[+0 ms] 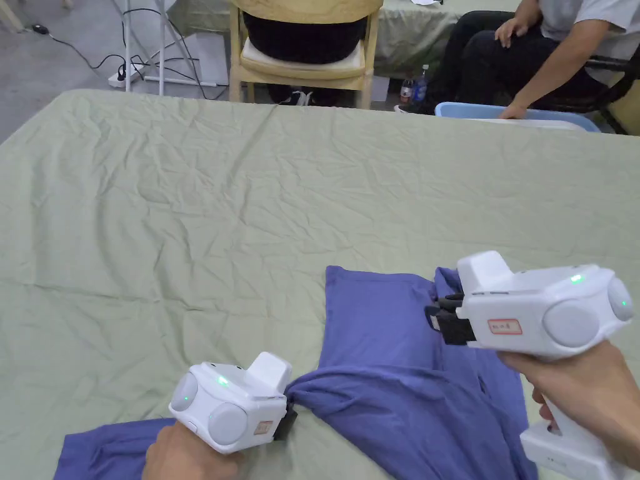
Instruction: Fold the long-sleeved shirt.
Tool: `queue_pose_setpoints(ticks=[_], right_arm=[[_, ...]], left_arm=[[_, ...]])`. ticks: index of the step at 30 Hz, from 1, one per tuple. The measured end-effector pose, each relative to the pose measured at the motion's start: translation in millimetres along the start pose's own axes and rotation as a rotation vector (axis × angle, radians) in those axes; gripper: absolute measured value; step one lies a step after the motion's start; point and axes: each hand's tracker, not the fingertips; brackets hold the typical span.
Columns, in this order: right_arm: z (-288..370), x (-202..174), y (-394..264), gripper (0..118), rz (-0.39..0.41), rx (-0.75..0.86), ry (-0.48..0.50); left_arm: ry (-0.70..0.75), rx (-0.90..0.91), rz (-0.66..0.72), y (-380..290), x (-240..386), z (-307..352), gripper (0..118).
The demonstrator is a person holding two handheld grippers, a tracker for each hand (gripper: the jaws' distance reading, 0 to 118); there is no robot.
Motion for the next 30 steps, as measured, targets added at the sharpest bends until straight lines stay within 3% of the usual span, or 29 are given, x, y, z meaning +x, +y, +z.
queue_pose_setpoints(ticks=[3,4,6,7,10,13,16,18,21,23,24,27,30], right_arm=[[-60.6,8.2,58.9,8,0.182,-0.124,0.099],[-82.3,10.7,74.8,13,0.212,-0.173,0.088],[-121.3,9.5,96.2,65,0.267,-0.201,-0.017],[-139.6,13.6,104.1,78,0.285,-0.208,-0.041],[-187.8,16.6,124.1,71,0.296,-0.231,-0.005],[-217.8,8.8,124.1,71,0.288,-0.293,0.097],[-247.1,-1.7,111.0,72,0.34,-0.341,0.081],[-244.6,-2.0,105.3,74,0.29,-0.305,0.069],[-244.3,1.0,106.1,69,0.294,-0.312,0.061],[-236.1,-6.6,106.7,41,0.281,-0.315,0.047],[-231.2,-9.2,105.4,9,0.271,-0.301,0.032],[-217.2,-6.3,99.8,7,0.175,-0.245,-0.013],[-177.0,-5.5,93.2,7,0.171,-0.175,-0.075]], left_arm=[[-0.025,-0.007,0.065,2.3,-6.0,1.0,4],[-0.031,-0.008,0.074,2.0,-7.4,0.7,4],[-0.036,-0.009,0.071,3.6,-9.1,0.8,4],[-0.037,-0.011,0.08,4.1,-9.1,0.9,4],[-0.04,-0.021,0.094,7.1,-11.3,-1.7,4],[-0.037,-0.032,0.097,10.3,-11.3,-3.5,4],[-0.035,-0.043,0.09,12.1,-11.4,-4.9,4],[-0.035,-0.045,0.094,10.5,-12.2,-6.5,4],[-0.034,-0.04,0.097,8.3,-11.7,-6.3,4],[-0.029,-0.038,0.095,7.2,-10.7,-5.8,4],[-0.027,-0.033,0.097,5.9,-10.4,-4.4,4],[-0.022,0.005,0.136,2.6,-11.8,4.7,3],[0.009,0.033,0.136,4.5,-6.7,25.1,3]])
